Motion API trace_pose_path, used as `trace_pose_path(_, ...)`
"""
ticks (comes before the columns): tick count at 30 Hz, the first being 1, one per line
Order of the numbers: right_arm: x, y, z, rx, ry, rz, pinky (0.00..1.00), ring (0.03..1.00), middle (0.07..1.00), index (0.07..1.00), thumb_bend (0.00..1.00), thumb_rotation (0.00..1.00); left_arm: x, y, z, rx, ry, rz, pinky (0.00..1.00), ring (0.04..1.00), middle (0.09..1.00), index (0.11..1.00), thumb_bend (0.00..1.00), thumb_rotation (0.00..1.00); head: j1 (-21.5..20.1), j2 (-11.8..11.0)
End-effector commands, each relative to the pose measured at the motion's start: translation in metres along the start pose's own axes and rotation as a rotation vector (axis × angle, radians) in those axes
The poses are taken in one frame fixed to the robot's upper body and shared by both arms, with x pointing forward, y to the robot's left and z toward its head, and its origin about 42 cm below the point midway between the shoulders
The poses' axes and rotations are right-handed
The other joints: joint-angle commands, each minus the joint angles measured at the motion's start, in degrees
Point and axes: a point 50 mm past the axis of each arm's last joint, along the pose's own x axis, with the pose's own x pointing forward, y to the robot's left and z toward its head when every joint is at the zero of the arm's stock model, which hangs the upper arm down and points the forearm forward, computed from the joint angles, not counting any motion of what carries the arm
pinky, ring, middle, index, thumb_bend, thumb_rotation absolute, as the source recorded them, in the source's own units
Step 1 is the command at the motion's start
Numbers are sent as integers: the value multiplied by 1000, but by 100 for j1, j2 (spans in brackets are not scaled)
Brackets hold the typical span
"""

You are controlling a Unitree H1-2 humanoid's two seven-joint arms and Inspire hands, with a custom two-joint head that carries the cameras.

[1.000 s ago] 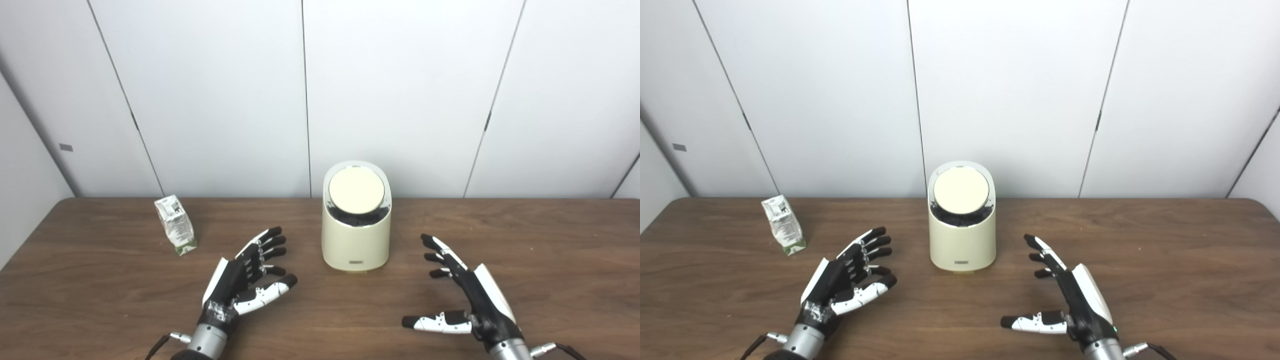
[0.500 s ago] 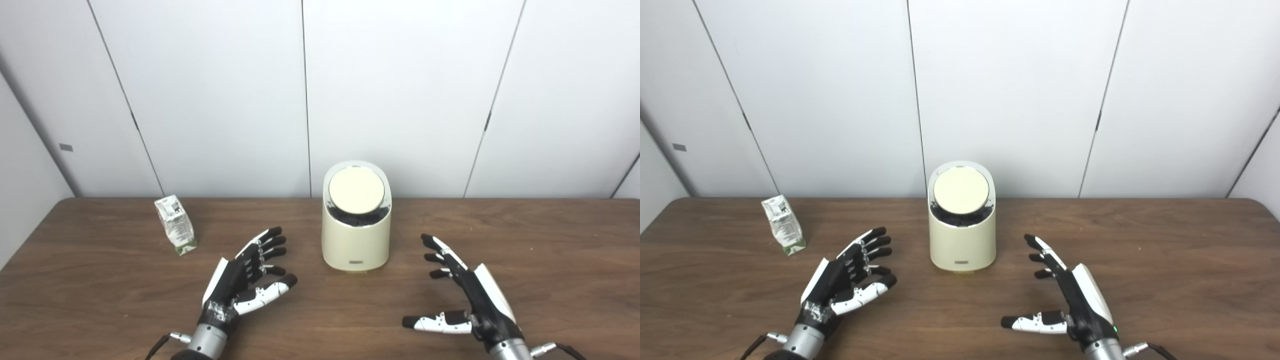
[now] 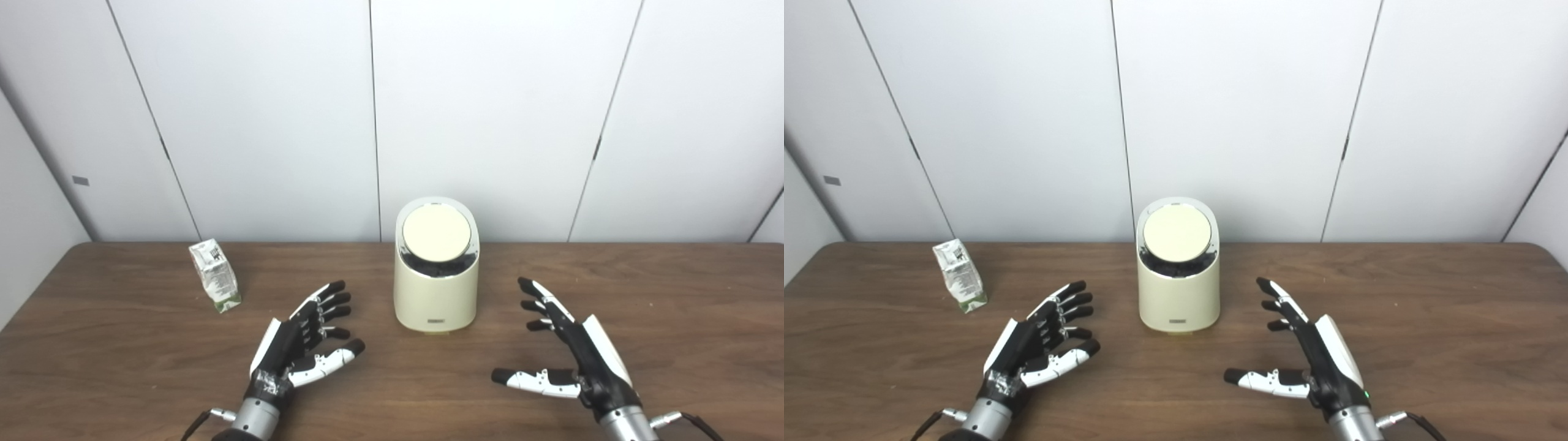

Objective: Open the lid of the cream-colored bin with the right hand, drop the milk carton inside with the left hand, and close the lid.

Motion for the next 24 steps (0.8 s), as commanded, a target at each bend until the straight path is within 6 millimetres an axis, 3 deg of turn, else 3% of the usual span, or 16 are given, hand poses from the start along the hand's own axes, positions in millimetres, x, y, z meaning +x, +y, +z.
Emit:
trace_pose_path(1, 23, -16, 21, -13, -91, -60, 747, 864, 915, 898, 742, 342, 15, 2, 15, 16, -89, -5, 671, 823, 860, 916, 626, 88, 6, 2)
trace_pose_path(8, 49, -30, 27, -2, -94, -78, 751, 871, 914, 986, 787, 397, 17, 1, 13, 14, -90, -9, 675, 820, 858, 914, 645, 112, -10, -13)
trace_pose_path(14, 67, -38, 43, 10, -87, -85, 737, 870, 912, 958, 821, 425, 19, 0, 12, 13, -92, -11, 671, 816, 857, 915, 644, 116, -37, -20)
trace_pose_path(18, 84, -42, 52, 26, -73, -95, 742, 871, 913, 986, 829, 435, 20, -1, 11, 7, -94, -16, 678, 822, 859, 916, 632, 105, -44, -23)
trace_pose_path(24, 110, -48, 71, 38, -99, -78, 728, 872, 912, 969, 831, 408, 22, -3, 11, 8, -94, -18, 681, 818, 856, 918, 638, 110, -45, -19)
